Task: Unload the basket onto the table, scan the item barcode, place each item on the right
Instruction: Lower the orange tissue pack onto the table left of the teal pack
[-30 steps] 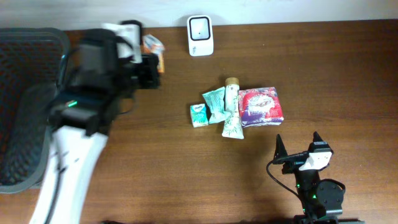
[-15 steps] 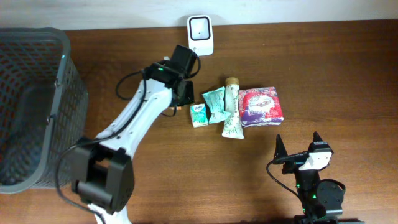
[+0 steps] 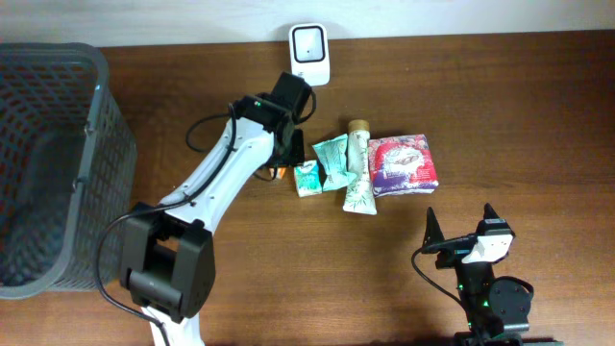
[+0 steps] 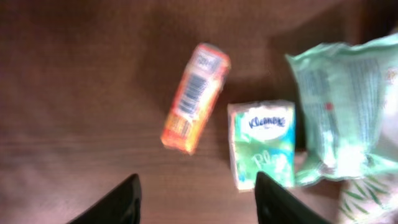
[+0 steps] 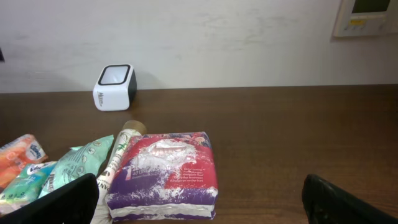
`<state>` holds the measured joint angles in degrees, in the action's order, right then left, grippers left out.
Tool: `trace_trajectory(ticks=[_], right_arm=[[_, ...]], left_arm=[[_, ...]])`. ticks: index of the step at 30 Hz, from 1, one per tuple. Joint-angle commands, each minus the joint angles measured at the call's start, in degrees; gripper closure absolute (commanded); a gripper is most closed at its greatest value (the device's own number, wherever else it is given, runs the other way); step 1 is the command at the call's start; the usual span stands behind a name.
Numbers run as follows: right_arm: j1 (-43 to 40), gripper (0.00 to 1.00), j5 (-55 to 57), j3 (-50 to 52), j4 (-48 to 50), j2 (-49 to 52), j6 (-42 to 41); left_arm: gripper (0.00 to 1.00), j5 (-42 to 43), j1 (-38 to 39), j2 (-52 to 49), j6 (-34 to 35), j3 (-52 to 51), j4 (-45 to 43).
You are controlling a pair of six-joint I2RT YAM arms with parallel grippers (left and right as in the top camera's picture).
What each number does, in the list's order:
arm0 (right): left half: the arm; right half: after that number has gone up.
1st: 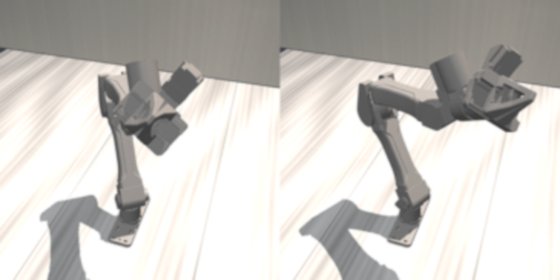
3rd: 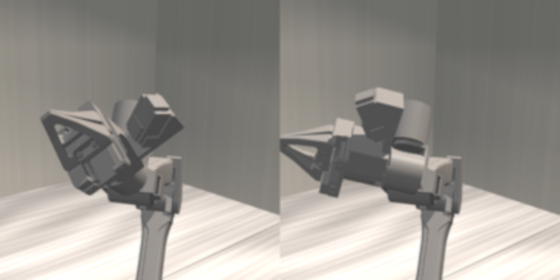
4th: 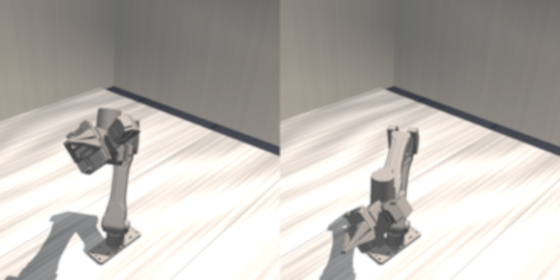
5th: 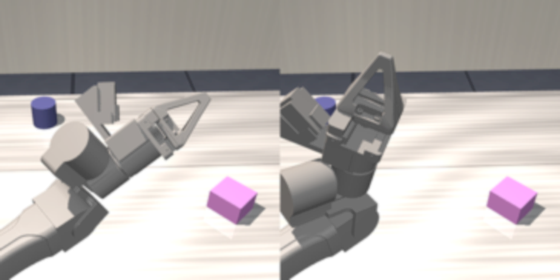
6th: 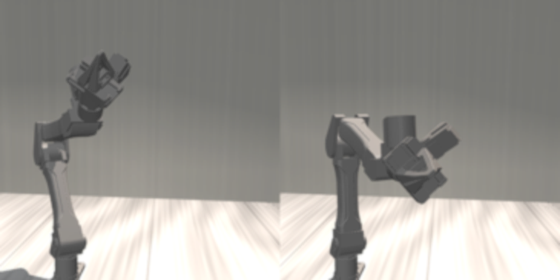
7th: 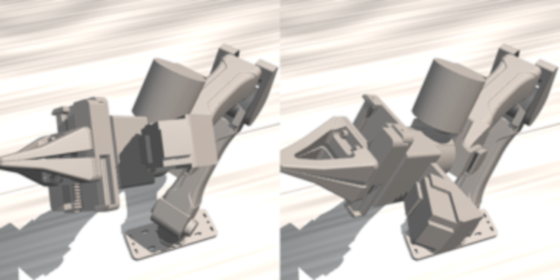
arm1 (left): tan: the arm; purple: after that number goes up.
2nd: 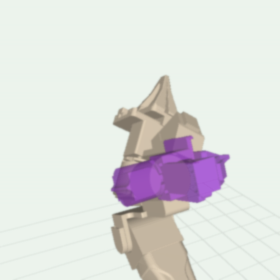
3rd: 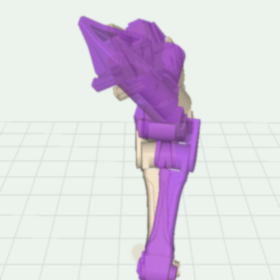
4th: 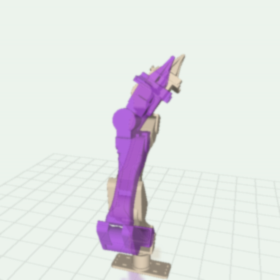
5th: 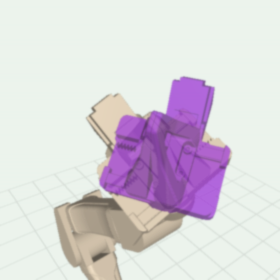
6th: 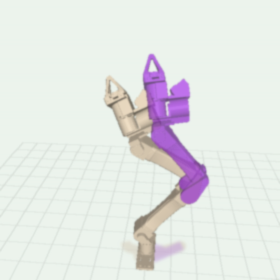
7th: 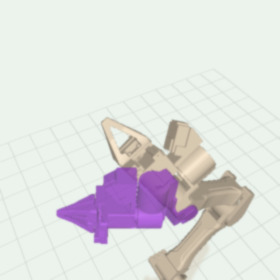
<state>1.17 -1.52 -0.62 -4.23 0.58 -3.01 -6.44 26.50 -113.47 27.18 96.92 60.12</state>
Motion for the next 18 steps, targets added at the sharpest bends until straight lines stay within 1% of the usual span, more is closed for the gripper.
trace_trajectory(ticks=[1, 2, 3, 4, 5, 6, 7, 8, 9, 10, 13, 15, 16, 18], right_arm=[[0.3, 0.01, -0.2, 0.3, -0.3, -0.4, -0.3], [0.3, 0.01, -0.2, 0.3, -0.3, -0.4, -0.3], [0.3, 0.01, -0.2, 0.3, -0.3, -0.4, -0.3], [0.3, 0.01, -0.2, 0.3, -0.3, -0.4, -0.2], [0.3, 0.01, -0.2, 0.3, -0.3, -0.4, -0.2], [0.3, 0.01, -0.2, 0.3, -0.3, -0.4, -0.2], [0.3, 0.01, -0.2, 0.3, -0.3, -0.4, -0.3], [0.3, 0.01, -0.2, 0.3, -0.3, -0.4, -0.3], [0.3, 0.01, -0.2, 0.3, -0.3, -0.4, -0.3], [0.3, 0.01, -0.2, 0.3, -0.3, -0.4, -0.3], [0.3, 0.01, -0.2, 0.3, -0.3, -0.4, -0.3], [0.3, 0.01, -0.2, 0.3, -0.3, -0.4, -0.3], [0.3, 0.01, -0.2, 0.3, -0.3, -0.4, -0.3], [0.3, 0.01, -0.2, 0.3, -0.3, -0.4, -0.3]], left_arm=[[0.42, -0.9, -2.1, 6.7, -3.4, 8.6, 3.6], [0.45, -0.9, -3.1, 8.7, -4.5, 9.4, 3.7], [0.53, -0.9, -3.8, 10.5, -4.6, 9.4, 3.4], [0.63, -0.9, -4.3, 11.2, -4.6, 9.4, 3.4], [0.72, -0.7, -4.3, 11.3, -5.3, 9.4, 3.4], [0.78, -0.3, -4.2, 11.0, -6.5, 9.0, 3.3], [0.88, 0.5, -3.9, 10.1, -7.7, 8.7, 3.2], [0.88, 1.0, -3.7, 8.9, -8.0, 8.5, 3.2], [0.91, 1.1, -3.5, 7.2, -8.0, 8.4, 2.8], [0.92, 1.1, -3.3, 5.6, -8.0, 8.4, 2.3], [0.95, 2.1, -3.3, -0.5, -8.0, 8.4, -1.0], [0.95, 4.9, -3.2, -3.5, -8.0, 8.4, -3.1], [0.94, 6.7, -3.3, -5.4, -8.0, 8.4, -4.4], [0.93, 6.9, -3.3, -8.9, -8.1, 8.4, -5.4]])
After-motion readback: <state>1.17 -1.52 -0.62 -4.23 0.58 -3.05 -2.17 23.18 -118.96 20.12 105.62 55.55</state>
